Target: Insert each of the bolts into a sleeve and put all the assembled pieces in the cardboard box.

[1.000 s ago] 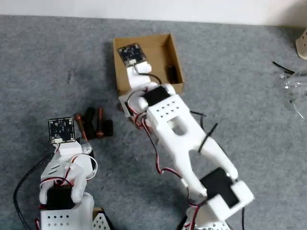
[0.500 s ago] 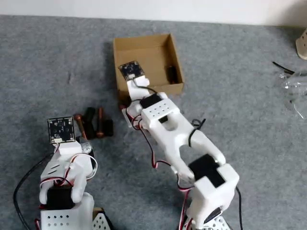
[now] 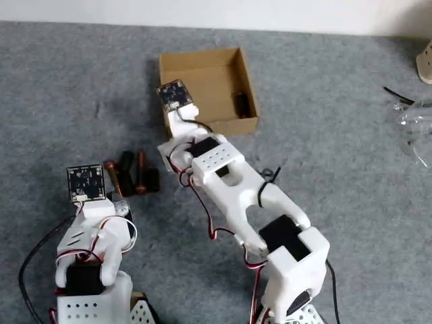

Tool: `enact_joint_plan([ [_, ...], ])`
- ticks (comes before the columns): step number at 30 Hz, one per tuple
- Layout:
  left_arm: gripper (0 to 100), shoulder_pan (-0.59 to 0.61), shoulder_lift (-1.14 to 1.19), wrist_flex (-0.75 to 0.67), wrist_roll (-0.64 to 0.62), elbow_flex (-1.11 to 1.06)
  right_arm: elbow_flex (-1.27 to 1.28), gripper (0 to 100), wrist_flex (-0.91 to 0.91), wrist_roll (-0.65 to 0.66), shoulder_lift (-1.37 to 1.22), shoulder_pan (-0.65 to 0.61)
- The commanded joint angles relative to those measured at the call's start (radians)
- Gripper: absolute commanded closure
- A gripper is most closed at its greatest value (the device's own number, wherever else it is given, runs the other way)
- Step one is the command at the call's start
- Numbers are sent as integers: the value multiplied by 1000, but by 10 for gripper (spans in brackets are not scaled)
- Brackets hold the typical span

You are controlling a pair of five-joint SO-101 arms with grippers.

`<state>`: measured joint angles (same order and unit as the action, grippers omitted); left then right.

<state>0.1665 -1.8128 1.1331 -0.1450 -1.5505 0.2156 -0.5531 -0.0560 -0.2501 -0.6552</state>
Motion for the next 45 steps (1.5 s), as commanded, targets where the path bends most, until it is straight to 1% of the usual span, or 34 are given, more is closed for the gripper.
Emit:
enact_joint_plan([
  [1,993,4,-10,-18,5,5,-42,841,51,-6,-1,-7],
  [10,993,5,-10,-18,5,5,-51,841,51,-6,-90,-5],
  [16,993,5,-10,-15,5,5,-51,841,54,-6,-120,33],
  [19,993,4,-10,-15,5,5,-53,841,93,-6,-134,50],
  [34,993,4,-10,-15,5,5,-53,842,108,-14,-131,50],
  [39,993,4,-10,-15,5,5,-45,847,157,-14,-131,50],
  [45,993,4,-10,-15,5,5,-51,998,157,-14,-133,51],
])
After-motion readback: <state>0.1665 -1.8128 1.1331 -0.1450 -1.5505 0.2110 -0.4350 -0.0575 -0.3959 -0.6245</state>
